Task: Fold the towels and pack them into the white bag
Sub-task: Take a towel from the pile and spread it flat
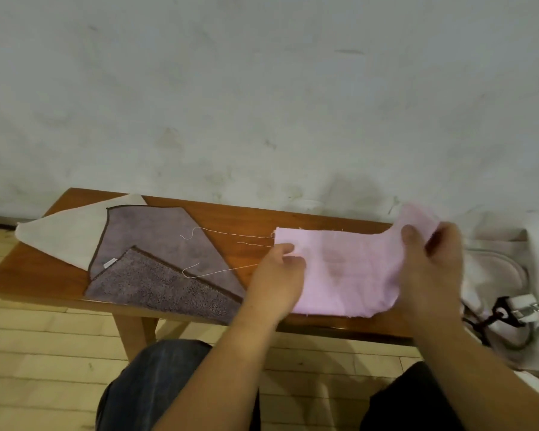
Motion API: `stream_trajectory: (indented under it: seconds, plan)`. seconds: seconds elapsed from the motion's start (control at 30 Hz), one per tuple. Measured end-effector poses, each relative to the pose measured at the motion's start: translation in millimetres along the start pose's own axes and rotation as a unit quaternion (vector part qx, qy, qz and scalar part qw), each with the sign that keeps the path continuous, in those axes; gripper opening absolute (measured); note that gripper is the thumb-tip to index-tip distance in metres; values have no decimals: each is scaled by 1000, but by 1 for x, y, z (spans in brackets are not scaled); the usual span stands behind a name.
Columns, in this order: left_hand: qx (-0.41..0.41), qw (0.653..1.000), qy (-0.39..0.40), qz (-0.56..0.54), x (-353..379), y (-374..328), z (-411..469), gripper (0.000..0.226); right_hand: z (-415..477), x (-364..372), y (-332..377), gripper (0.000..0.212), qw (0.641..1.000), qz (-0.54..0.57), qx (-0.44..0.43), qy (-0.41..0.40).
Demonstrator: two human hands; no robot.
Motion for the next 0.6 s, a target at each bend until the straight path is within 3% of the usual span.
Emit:
stream_trajectory:
  seconds: [0.07,0.1,0.17,0.2,0.27,0.37,0.53,0.6]
  plan:
    - [-52,997,-32,-52,-20,6,8,38,-23,24,-5,9,987,-59,-49,141]
    - [-74,995,-38,-62,-25,10,10,38,-35,36,-12,7,962,-105,-64,243]
    - [-95,993,-33,-58,-30,16,10,40,-55,55,-35,30,876,-234,-129,401]
    - [-94,994,-31,-44,-30,17,9,40,-62,62,-47,35,839,-292,-167,428]
    - [-75,996,-37,-15,-31,17,7,40,-67,69,-61,31,814,-339,-205,424]
    - [-41,998,-48,7,-28,19,7,38,-63,67,-63,12,826,-319,-214,413]
    - [10,994,-91,61,-19,19,15,34,-56,56,-53,21,815,-336,-211,422]
    - [20,992,-95,82,-15,20,17,35,-44,50,-48,28,857,-322,-184,358]
Point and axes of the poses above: each hand's wrist, its own z-axis towards the middle knuckle, its own x-axis out of the palm, y = z × x, the point moved 1 cm from there along z, towards the middle knuckle
